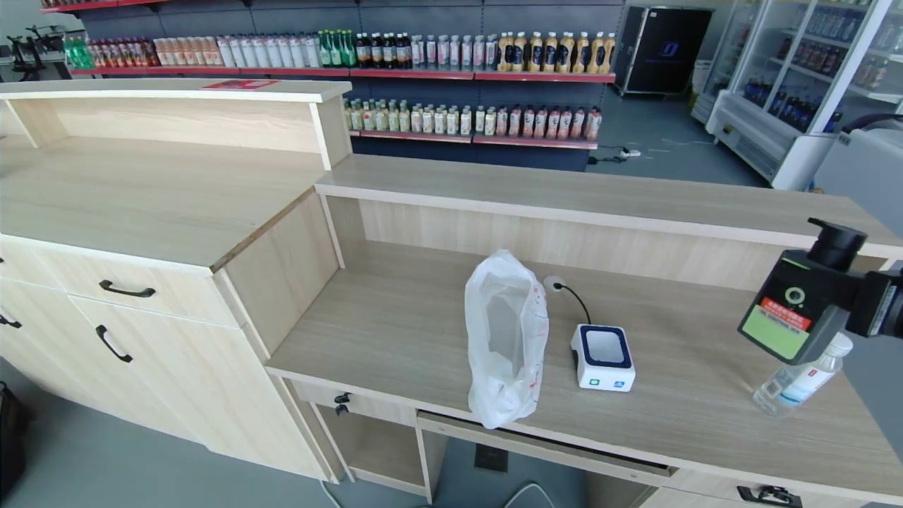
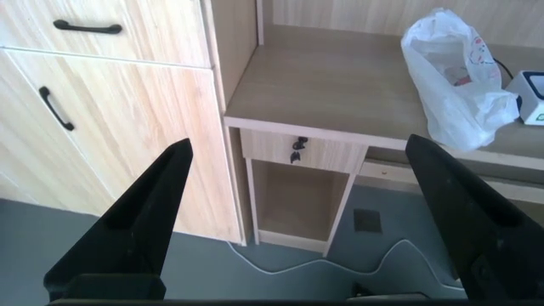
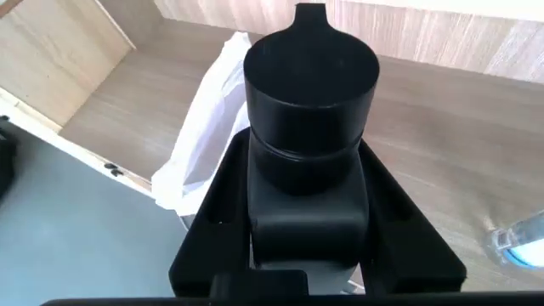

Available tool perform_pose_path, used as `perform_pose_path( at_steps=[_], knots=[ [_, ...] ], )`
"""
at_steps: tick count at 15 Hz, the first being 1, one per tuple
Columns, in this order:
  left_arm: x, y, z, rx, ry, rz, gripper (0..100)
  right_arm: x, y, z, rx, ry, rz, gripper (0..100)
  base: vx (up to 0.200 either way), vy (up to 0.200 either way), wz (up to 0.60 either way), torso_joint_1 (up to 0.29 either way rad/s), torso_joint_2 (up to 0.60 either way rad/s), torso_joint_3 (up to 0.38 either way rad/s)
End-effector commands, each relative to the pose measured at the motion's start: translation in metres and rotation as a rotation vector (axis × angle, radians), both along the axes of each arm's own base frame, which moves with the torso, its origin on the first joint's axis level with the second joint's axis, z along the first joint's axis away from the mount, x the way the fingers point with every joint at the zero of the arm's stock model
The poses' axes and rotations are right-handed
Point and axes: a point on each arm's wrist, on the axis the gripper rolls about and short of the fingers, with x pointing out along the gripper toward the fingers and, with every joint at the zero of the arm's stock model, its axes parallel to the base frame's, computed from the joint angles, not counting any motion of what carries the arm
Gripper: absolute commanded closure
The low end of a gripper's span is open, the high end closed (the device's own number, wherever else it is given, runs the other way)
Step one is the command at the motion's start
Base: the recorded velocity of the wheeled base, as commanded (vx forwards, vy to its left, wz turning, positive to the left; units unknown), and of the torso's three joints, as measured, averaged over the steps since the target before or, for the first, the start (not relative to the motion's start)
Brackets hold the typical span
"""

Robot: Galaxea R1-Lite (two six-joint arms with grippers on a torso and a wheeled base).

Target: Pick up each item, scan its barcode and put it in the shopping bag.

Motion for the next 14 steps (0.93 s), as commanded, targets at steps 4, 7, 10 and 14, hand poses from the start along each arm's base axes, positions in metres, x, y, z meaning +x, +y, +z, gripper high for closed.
perform_pose_path(
  at_steps=[4,7,10,14],
  knots=[
    [0.000,0.000,0.000,0.000,0.000,0.000,0,0.102,-0.023,-0.043,0.153,0.214,-0.045,100,0.000,0.000,0.00,0.000,0.00,0.000],
    [0.000,0.000,0.000,0.000,0.000,0.000,0,0.135,-0.036,-0.052,0.211,0.225,0.033,100,0.000,0.000,0.00,0.000,0.00,0.000],
    [0.000,0.000,0.000,-0.001,0.000,0.000,0,0.151,-0.042,-0.065,0.206,0.199,0.156,100,0.000,0.000,0.00,0.000,0.00,0.000],
    [0.000,0.000,0.000,0.000,0.002,0.000,0,0.139,-0.057,-0.100,0.072,0.184,0.316,100,0.000,0.000,0.00,0.000,0.00,0.000]
  ],
)
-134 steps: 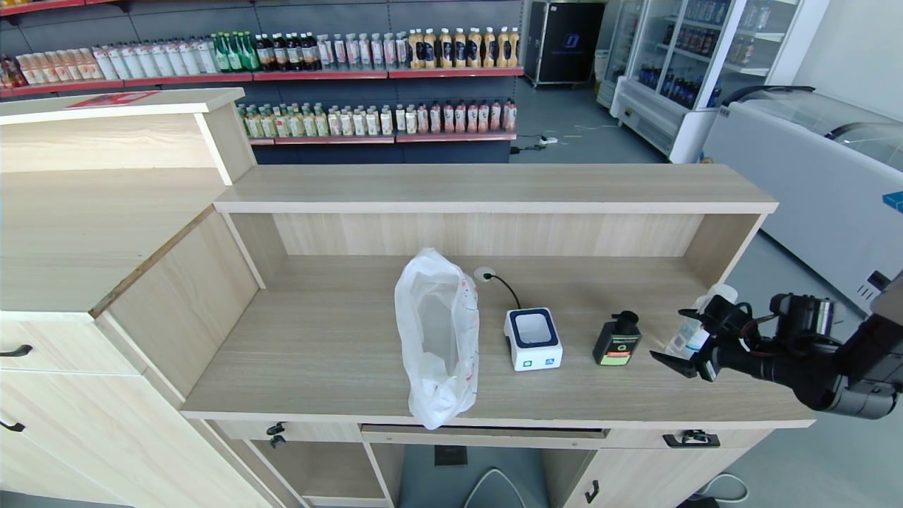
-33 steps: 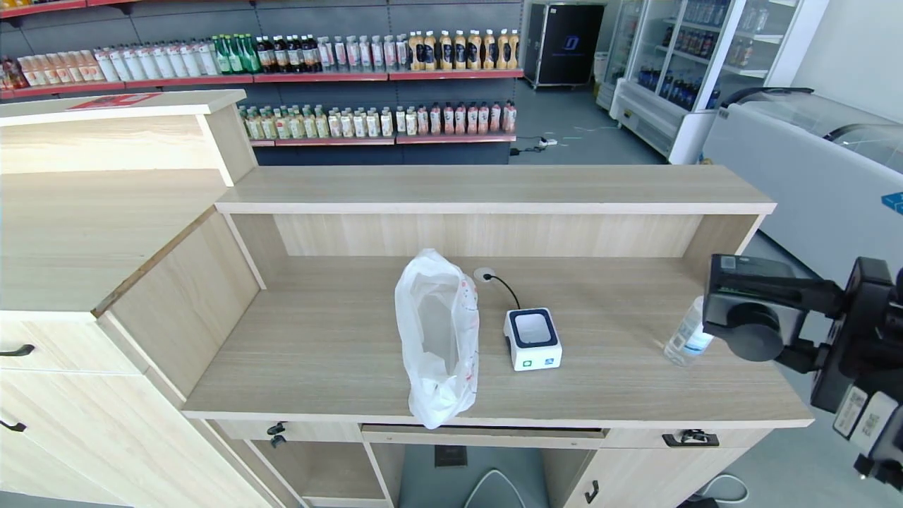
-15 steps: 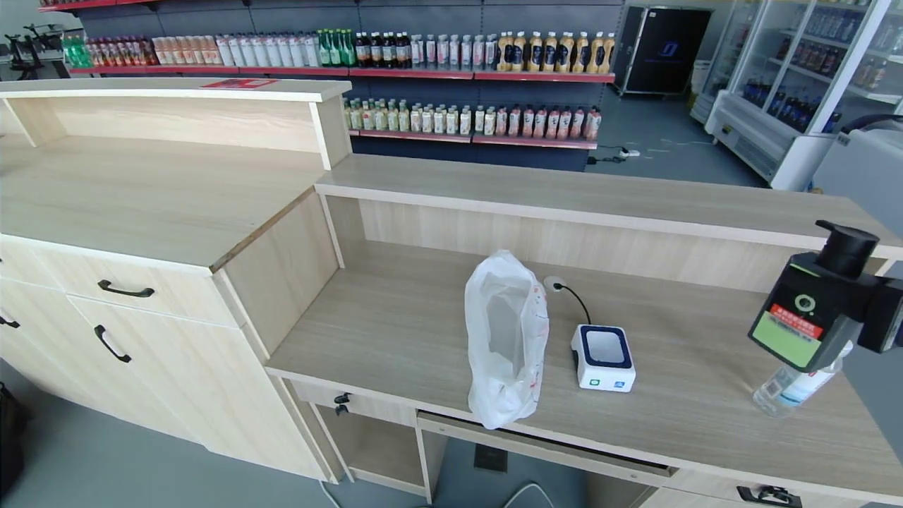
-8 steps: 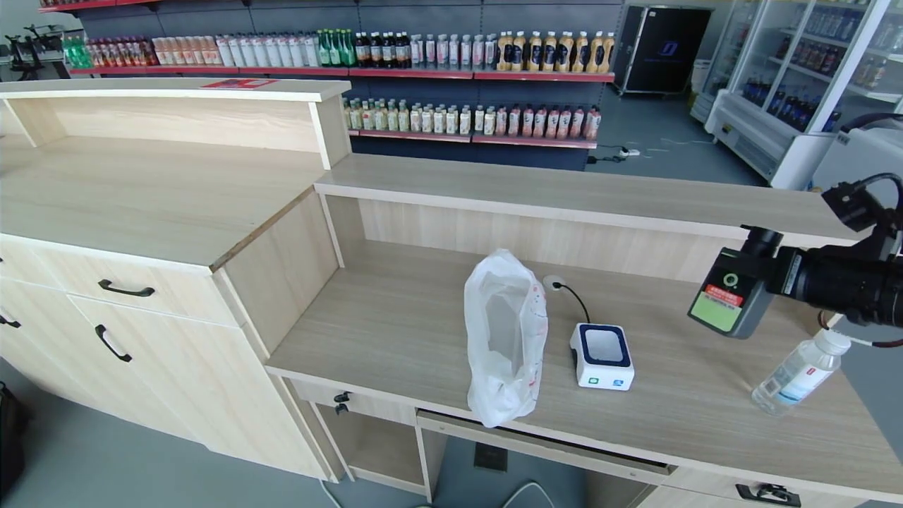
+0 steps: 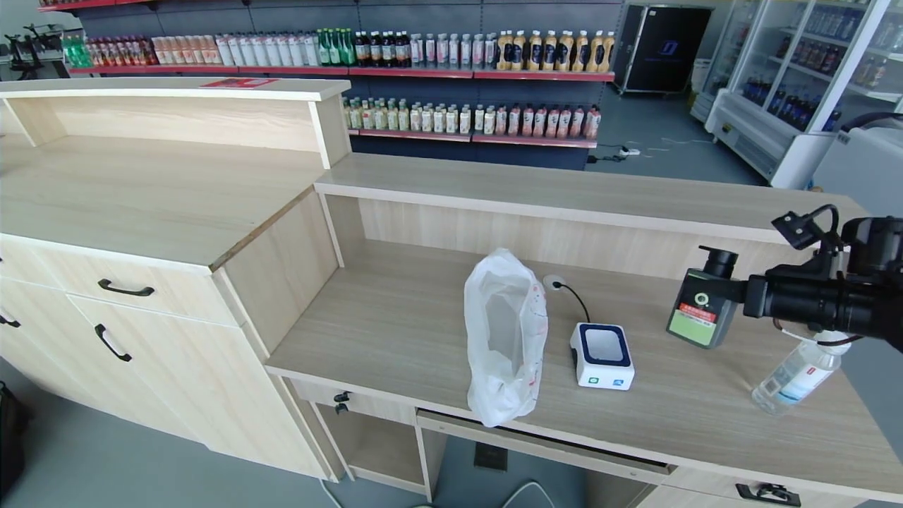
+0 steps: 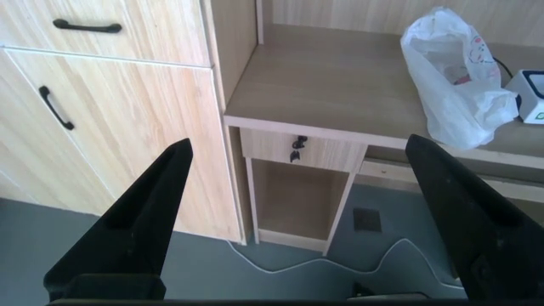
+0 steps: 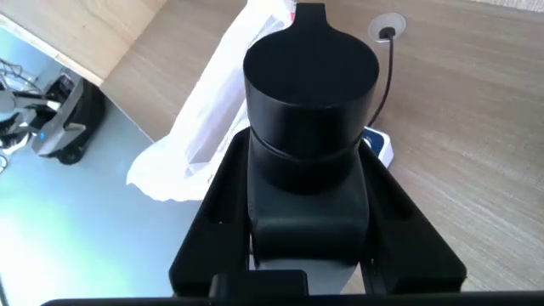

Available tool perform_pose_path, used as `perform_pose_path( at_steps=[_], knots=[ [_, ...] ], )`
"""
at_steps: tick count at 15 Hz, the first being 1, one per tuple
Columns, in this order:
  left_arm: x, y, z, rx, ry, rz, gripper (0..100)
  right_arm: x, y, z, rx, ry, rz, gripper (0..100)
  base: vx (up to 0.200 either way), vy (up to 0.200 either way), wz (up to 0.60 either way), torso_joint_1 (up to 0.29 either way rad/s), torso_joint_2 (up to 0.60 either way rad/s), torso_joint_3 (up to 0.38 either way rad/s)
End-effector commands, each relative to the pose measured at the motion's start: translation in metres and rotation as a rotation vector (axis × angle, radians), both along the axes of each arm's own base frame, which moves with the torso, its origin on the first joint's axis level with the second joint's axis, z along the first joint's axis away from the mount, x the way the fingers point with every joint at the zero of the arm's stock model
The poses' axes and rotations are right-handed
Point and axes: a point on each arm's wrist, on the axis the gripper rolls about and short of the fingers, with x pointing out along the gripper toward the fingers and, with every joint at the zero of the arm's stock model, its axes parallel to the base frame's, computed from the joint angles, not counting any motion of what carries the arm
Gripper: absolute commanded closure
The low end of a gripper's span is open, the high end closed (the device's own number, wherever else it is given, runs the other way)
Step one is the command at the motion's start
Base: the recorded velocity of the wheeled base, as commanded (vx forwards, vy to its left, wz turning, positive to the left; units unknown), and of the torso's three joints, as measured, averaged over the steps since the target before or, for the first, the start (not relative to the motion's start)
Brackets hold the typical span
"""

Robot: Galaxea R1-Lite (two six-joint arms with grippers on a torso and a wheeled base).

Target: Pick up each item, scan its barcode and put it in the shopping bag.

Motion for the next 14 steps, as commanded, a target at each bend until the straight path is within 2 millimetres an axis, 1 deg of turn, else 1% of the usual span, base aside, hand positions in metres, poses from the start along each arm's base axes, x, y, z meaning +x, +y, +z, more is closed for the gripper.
perform_pose_path(
  at_steps=[1,4,6,9,14],
  knots=[
    [0.000,0.000,0.000,0.000,0.000,0.000,0,-0.002,-0.011,-0.029,-0.022,0.039,0.025,100,0.000,0.000,0.00,0.000,0.00,0.000],
    [0.000,0.000,0.000,0.000,0.000,0.000,0,0.004,-0.019,-0.041,-0.029,0.050,0.016,100,0.000,0.000,0.00,0.000,0.00,0.000],
    [0.000,0.000,0.000,-0.001,0.000,0.000,0,0.009,-0.023,-0.044,-0.026,0.057,0.008,100,0.000,0.000,0.00,0.000,0.00,0.000],
    [0.000,0.000,0.000,0.000,0.000,0.000,0,0.022,-0.027,-0.046,-0.030,0.041,0.007,100,0.000,0.000,0.00,0.000,0.00,0.000],
    [0.000,0.000,0.000,0.000,0.000,0.000,0,0.037,-0.030,-0.051,-0.021,0.038,0.013,100,0.000,0.000,0.00,0.000,0.00,0.000]
  ],
)
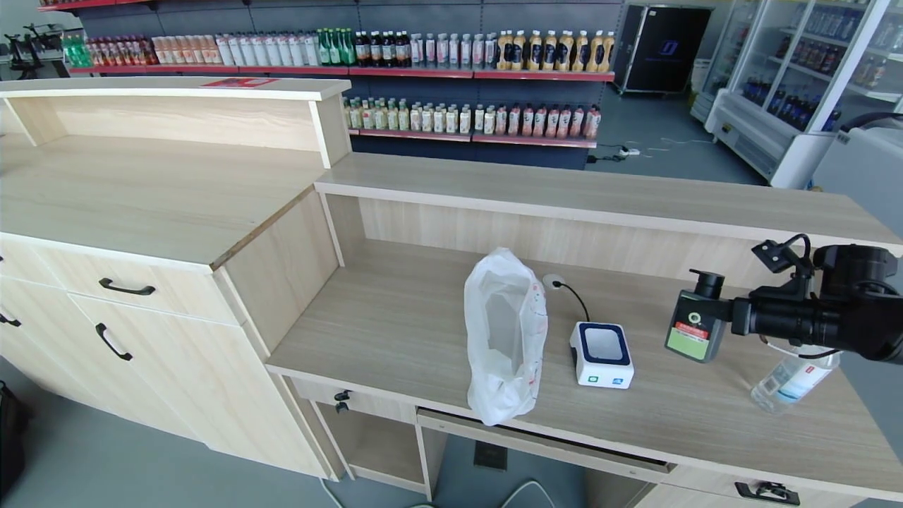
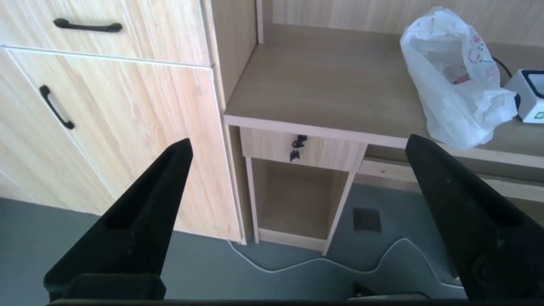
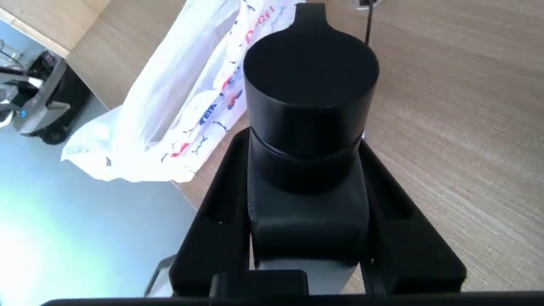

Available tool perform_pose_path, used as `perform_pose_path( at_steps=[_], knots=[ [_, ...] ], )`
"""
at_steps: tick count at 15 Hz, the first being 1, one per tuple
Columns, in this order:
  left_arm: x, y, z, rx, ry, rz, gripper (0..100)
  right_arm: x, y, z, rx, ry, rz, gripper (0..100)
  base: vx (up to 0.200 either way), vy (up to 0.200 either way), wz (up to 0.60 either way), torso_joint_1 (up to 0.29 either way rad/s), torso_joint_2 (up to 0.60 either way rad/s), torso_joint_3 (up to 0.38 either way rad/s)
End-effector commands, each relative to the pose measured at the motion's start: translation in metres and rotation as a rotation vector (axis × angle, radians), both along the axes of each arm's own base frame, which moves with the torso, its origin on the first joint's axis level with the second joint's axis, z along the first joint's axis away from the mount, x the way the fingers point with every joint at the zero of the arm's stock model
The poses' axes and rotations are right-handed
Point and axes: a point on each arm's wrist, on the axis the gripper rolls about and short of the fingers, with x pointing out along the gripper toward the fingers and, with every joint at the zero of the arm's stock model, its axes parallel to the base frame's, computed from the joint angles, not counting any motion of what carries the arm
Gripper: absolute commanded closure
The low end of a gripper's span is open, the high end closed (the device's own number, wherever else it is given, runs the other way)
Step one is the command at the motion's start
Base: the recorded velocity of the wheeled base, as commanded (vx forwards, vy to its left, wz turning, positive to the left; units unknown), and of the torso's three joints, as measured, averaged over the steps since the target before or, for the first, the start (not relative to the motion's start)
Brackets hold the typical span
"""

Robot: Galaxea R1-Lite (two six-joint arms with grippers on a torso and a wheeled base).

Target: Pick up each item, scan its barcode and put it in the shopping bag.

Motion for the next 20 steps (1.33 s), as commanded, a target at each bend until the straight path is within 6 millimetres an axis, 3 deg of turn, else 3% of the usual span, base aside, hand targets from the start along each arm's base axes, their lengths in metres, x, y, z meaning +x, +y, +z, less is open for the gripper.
perform_pose_path(
  at_steps=[1,5,9,20],
  knots=[
    [0.000,0.000,0.000,0.000,0.000,0.000,0,0.007,-0.001,-0.006,0.007,0.008,0.003,100,0.000,0.000,0.00,0.000,0.00,0.000],
    [0.000,0.000,0.000,-0.001,0.000,0.000,0,0.017,0.011,0.001,0.041,0.005,0.036,100,0.000,0.000,0.00,0.000,0.00,0.000],
    [0.000,0.000,0.000,0.000,0.000,0.000,0,0.019,0.027,-0.005,0.037,0.017,0.076,100,0.000,0.000,0.00,0.000,0.00,0.000],
    [0.000,0.000,0.000,0.000,0.000,0.000,0,0.035,0.042,-0.023,0.000,-0.008,0.068,100,0.000,0.000,0.00,0.000,0.00,0.000]
  ],
)
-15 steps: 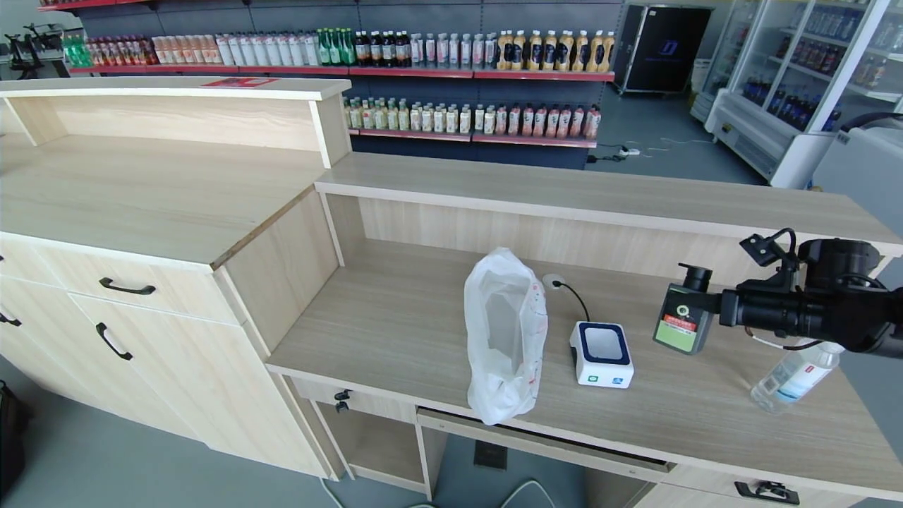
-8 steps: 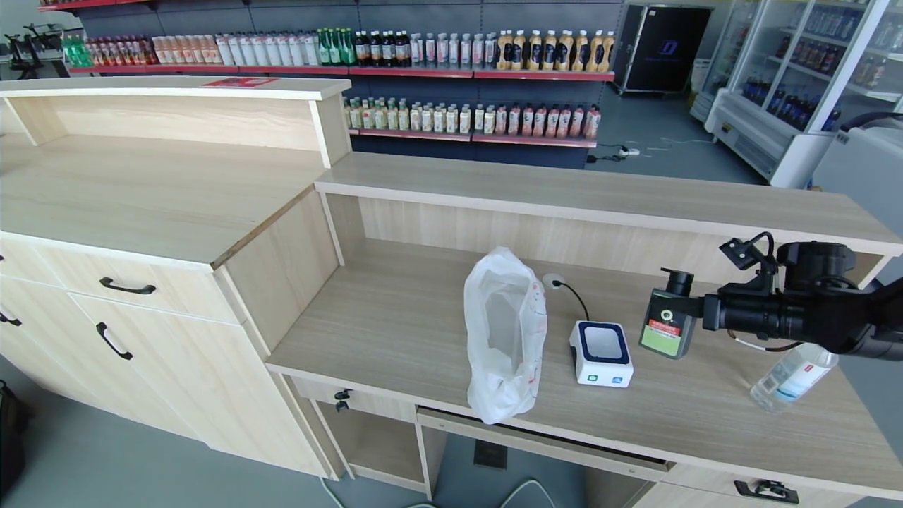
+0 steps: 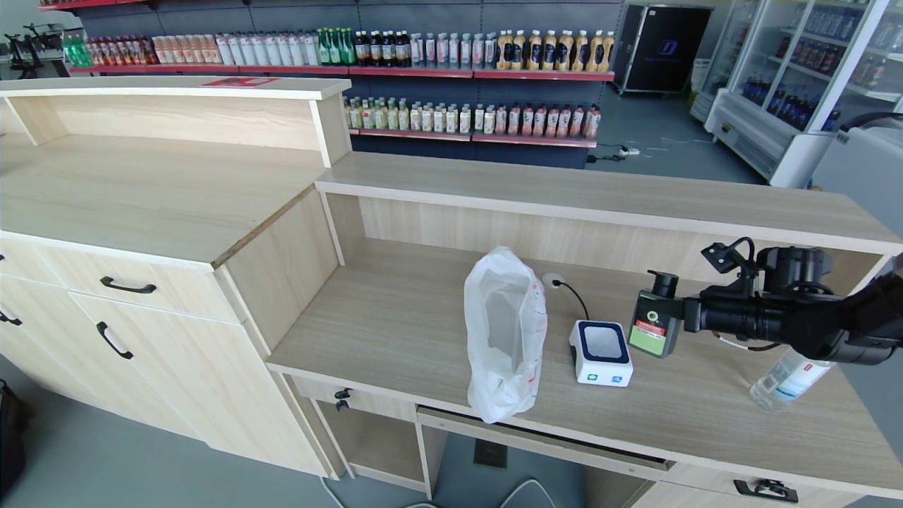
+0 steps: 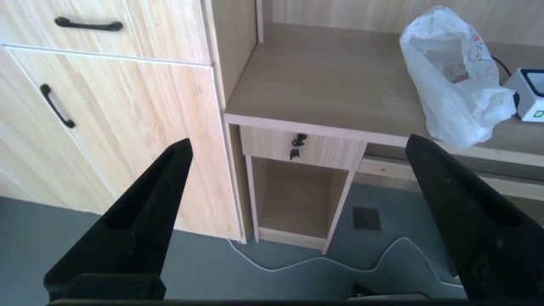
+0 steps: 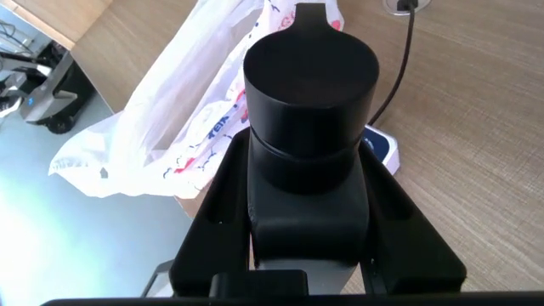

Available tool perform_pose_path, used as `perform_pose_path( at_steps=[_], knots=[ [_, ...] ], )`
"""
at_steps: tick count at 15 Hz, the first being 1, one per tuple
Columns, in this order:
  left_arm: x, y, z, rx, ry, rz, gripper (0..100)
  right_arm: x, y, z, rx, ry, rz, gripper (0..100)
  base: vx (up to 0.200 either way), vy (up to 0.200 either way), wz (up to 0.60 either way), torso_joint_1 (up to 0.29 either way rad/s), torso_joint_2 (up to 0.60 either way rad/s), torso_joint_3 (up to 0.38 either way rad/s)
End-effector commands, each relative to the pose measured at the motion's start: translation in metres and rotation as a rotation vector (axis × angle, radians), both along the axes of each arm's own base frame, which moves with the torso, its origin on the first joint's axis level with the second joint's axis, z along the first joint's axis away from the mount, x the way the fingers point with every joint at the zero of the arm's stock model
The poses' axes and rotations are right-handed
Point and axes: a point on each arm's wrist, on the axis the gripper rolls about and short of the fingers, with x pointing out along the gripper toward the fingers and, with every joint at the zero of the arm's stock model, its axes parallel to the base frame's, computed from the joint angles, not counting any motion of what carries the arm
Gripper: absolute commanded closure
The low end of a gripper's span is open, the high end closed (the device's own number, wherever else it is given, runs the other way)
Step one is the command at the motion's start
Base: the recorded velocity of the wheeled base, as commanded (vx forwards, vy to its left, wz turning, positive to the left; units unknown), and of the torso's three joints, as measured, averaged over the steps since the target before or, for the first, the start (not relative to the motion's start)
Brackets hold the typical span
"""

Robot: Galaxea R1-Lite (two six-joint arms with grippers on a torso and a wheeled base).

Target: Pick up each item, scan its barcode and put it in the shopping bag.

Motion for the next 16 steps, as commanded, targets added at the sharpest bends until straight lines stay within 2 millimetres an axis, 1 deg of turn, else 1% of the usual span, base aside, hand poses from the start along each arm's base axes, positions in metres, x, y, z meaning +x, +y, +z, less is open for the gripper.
perform_pose_path(
  at_steps=[1,8,13,16],
  knots=[
    [0.000,0.000,0.000,0.000,0.000,0.000,0,0.002,0.003,-0.003,0.002,0.005,0.007,100,0.000,0.000,0.00,0.000,0.00,0.000],
    [0.000,0.000,0.000,0.000,0.000,0.000,0,0.007,0.008,-0.012,0.001,0.002,0.020,100,0.000,0.000,0.00,0.000,0.00,0.000],
    [0.000,0.000,0.000,0.000,0.000,0.000,0,0.011,0.008,-0.017,0.003,0.006,0.022,100,0.000,0.000,0.00,0.000,0.00,0.000],
    [0.000,0.000,0.000,0.000,0.000,0.000,0,0.018,0.010,-0.016,0.003,-0.007,0.030,100,0.000,0.000,0.00,0.000,0.00,0.000]
  ],
)
